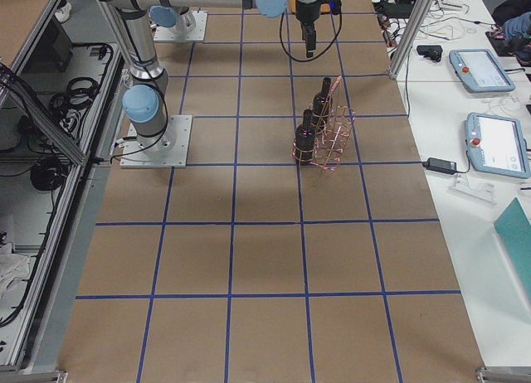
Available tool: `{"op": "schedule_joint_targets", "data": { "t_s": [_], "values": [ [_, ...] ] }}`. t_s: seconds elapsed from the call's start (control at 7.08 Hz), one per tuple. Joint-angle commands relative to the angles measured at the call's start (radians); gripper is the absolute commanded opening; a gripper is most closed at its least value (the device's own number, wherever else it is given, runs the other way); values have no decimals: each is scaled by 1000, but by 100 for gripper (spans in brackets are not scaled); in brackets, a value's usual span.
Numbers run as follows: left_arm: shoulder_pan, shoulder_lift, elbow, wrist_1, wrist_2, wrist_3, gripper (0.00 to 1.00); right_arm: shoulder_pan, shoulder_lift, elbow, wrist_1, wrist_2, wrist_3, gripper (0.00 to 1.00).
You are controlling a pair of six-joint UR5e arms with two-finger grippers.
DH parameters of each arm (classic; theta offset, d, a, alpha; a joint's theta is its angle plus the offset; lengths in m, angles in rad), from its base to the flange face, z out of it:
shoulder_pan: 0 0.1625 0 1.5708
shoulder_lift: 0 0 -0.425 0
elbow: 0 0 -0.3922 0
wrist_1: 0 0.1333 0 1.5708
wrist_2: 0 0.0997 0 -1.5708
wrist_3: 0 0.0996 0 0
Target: Take wine from basket and place on tray
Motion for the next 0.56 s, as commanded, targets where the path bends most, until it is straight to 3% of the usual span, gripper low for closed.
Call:
{"op": "schedule_joint_targets", "data": {
  "t_s": [0.0, 0.42],
  "values": [
    [1, 2, -5, 1, -1, 2, 100, 0, -1, 0, 1, -1, 0, 100],
    [2, 4, -4, 4, -1, 6, 100, 0, -1, 0, 2, -1, 3, 100]
  ]
}}
